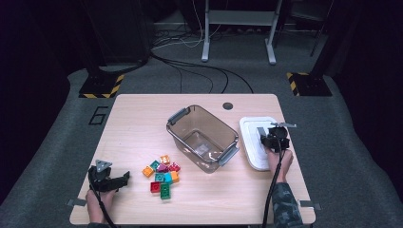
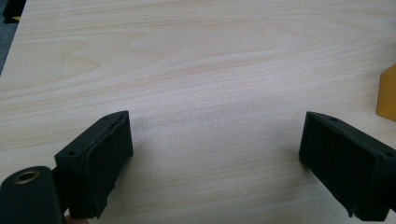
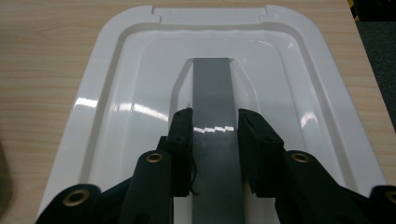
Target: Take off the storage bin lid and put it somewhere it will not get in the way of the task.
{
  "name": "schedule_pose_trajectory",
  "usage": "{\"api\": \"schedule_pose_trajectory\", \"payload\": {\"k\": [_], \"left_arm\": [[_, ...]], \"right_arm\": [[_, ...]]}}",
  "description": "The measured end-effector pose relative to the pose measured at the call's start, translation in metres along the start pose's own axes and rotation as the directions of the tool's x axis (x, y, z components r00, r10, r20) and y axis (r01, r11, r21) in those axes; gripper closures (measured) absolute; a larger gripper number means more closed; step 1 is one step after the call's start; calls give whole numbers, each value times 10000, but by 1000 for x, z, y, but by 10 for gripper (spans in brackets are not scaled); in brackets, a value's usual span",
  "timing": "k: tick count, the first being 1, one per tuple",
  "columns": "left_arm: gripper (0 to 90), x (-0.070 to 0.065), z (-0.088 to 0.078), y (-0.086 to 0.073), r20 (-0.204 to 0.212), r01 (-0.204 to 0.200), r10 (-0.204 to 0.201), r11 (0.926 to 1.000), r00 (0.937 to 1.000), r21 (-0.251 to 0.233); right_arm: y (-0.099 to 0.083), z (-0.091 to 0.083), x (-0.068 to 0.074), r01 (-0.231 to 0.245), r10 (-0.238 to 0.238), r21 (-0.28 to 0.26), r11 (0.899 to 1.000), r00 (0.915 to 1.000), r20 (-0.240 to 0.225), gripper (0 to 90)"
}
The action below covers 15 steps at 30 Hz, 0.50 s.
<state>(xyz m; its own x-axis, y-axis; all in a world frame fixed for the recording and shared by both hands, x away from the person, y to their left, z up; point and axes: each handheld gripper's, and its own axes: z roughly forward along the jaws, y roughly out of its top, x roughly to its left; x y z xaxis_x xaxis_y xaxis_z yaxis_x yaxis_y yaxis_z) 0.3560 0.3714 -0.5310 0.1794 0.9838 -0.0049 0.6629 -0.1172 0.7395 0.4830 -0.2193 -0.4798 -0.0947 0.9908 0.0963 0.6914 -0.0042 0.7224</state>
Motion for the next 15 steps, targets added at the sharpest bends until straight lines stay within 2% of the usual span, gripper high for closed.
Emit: {"api": "schedule_pose_trajectory", "payload": {"k": [3, 6, 15], "left_arm": [[92, 0, 0, 0, -2, -13, 13, 10000, 10000, -19], [92, 0, 0, 0, 0, -5, 5, 10000, 10000, -9], [92, 0, 0, 0, -1, 2, -2, 10000, 10000, -3]], "right_arm": [[-1, 3, -1, -57, 56, 36, 10000, 9999, 96, 664], [-3, 7, -3, -428, 424, 122, 9990, 9986, 332, 664], [-8, 15, -4, -552, 540, 271, 9981, 9977, 404, 663]]}}
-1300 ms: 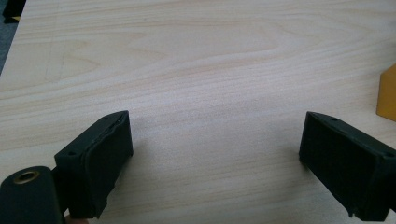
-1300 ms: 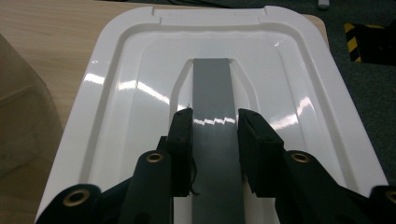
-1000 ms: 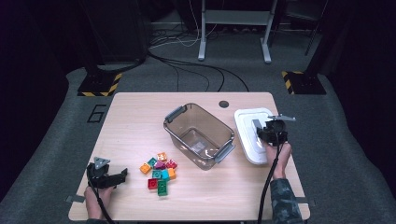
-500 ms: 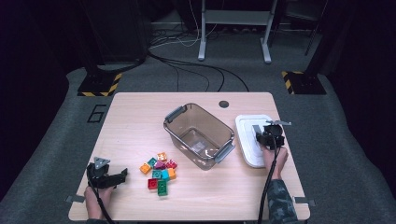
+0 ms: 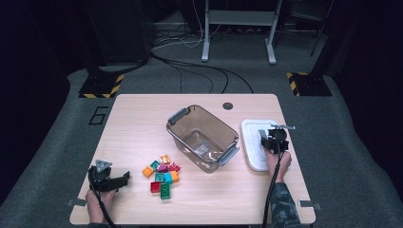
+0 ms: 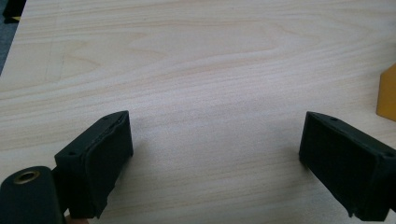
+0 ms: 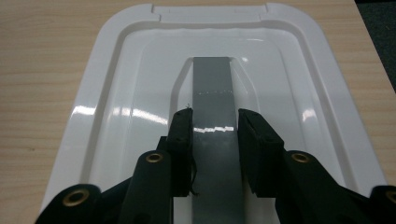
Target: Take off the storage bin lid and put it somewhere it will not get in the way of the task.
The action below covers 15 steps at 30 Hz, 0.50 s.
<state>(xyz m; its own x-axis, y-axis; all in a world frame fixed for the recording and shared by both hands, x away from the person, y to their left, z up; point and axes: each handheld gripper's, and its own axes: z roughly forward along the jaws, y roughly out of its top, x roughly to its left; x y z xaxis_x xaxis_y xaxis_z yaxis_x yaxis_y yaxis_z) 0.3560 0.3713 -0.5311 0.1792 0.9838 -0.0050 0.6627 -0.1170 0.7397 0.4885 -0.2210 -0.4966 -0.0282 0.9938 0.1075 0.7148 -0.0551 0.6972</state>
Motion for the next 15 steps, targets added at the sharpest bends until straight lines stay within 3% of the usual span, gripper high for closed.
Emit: {"api": "schedule_pose_trajectory", "payload": {"k": [8, 10, 12, 13, 14, 15], "left_arm": [[92, 0, 0, 0, -1, -16, 16, 10000, 10000, -17], [92, 0, 0, 0, -1, -14, 14, 10000, 10000, -18], [92, 0, 0, 0, -4, -15, 15, 10000, 10000, -19], [92, 0, 0, 0, 2, 0, 0, 10000, 10000, -1], [92, 0, 0, 0, 2, 0, 0, 10000, 10000, -1], [92, 0, 0, 0, -2, -14, 14, 10000, 10000, -14]], "right_arm": [[-1, 7, 2, 109, -111, 161, 9998, 9999, 118, 641], [-1, 5, 2, 119, -120, 151, 9998, 9999, 62, 456], [0, 4, 3, 167, -168, 163, 9997, 9998, 73, 412], [0, 2, 2, 327, -326, 171, 9993, 9995, -45, 327], [0, 2, 2, 327, -326, 171, 9993, 9995, -45, 327], [0, -1, 2, 443, -439, 219, 9988, 9989, -189, 233]]}}
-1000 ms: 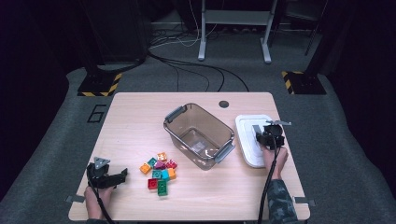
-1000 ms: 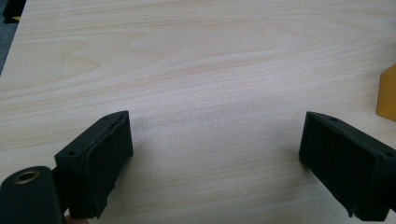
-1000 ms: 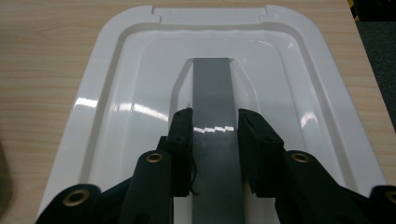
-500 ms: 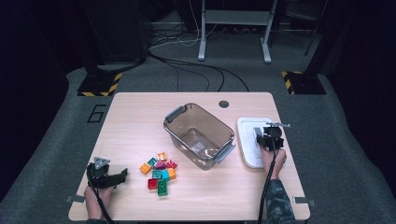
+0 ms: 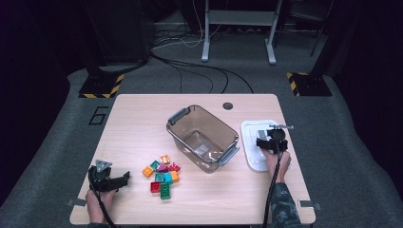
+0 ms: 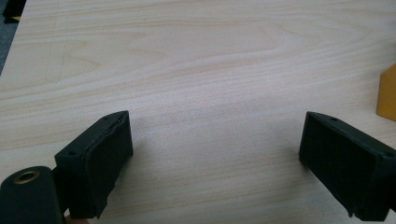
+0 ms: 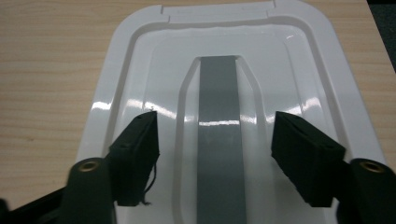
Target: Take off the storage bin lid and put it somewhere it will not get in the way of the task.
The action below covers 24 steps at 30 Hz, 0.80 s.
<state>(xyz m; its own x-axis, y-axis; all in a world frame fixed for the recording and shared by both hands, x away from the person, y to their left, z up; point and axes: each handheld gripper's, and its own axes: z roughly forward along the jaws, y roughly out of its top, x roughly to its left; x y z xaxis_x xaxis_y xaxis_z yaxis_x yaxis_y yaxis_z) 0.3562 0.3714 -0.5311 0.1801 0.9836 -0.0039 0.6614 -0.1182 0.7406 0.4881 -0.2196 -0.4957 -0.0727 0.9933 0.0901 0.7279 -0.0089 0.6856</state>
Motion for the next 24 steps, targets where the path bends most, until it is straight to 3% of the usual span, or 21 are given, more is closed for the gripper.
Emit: {"api": "schedule_pose_trajectory", "payload": {"k": [2, 3, 6, 8, 15, 16, 21, 24], "left_arm": [[92, 0, 0, 0, 3, 11, -11, 10000, 10000, 14], [92, 0, 0, 0, 3, 11, -11, 10000, 10000, 14], [92, 0, 0, 0, 1, 0, 0, 10000, 10000, -3], [92, 0, 0, 0, 2, 10, -10, 10000, 10000, 7], [92, 0, 0, 0, 0, -4, 4, 10000, 10000, -5], [92, 0, 0, 0, 0, -1, 1, 10000, 10000, 0], [92, 0, 0, 0, 0, -4, 4, 10000, 10000, -4], [92, 0, 0, 0, 4, 7, -7, 10000, 10000, 6]], "right_arm": [[-1, -4, 0, 92, -94, -96, 9999, 9998, -195, 149], [-1, -4, 0, 92, -94, -96, 9999, 9998, -195, 149], [-5, -12, 0, 396, -408, -169, 9991, 9960, -799, 39], [-8, -16, 3, 606, -623, -218, 9979, 9938, -922, 2], [-15, -27, 14, 1310, -1347, -355, 9907, 9815, -1359, 0], [-18, -32, 19, 1564, -1608, -407, 9868, 9762, -1459, 0], [-25, -42, 31, 1780, -1866, -637, 9820, 9669, -1743, 0], [-31, -50, 43, 2086, -2219, -853, 9743, 9537, -2029, 0]]}}
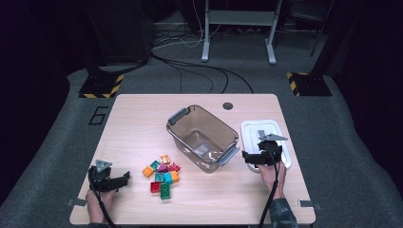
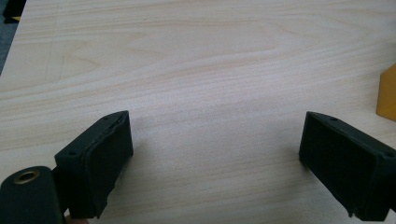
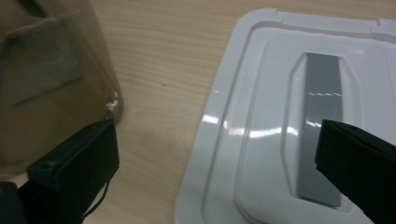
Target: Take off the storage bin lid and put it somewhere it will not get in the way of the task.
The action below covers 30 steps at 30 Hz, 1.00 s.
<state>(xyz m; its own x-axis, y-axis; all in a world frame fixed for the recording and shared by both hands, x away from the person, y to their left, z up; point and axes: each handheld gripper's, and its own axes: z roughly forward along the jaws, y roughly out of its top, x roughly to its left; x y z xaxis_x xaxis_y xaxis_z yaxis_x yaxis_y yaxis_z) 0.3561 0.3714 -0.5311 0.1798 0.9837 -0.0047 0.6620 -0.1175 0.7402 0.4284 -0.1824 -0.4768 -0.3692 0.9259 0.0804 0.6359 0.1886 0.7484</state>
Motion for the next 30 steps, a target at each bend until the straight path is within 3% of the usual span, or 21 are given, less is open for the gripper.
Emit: {"api": "schedule_pose_trajectory", "payload": {"k": [14, 24, 30], "left_arm": [[92, 0, 0, 0, 1, -3, 3, 10000, 10000, 5], [92, 0, 0, 0, -1, -14, 14, 10000, 10000, -10], [92, 0, 0, 0, -2, -17, 17, 10000, 10000, -10]], "right_arm": [[-22, -14, 45, 758, -774, -275, 9967, 9952, -605, 0], [-54, -10, 79, 1496, -1472, 159, 9886, 9836, -1047, 0], [-67, -3, 89, 1784, -1724, 411, 9831, 9776, -1204, 0]]}}
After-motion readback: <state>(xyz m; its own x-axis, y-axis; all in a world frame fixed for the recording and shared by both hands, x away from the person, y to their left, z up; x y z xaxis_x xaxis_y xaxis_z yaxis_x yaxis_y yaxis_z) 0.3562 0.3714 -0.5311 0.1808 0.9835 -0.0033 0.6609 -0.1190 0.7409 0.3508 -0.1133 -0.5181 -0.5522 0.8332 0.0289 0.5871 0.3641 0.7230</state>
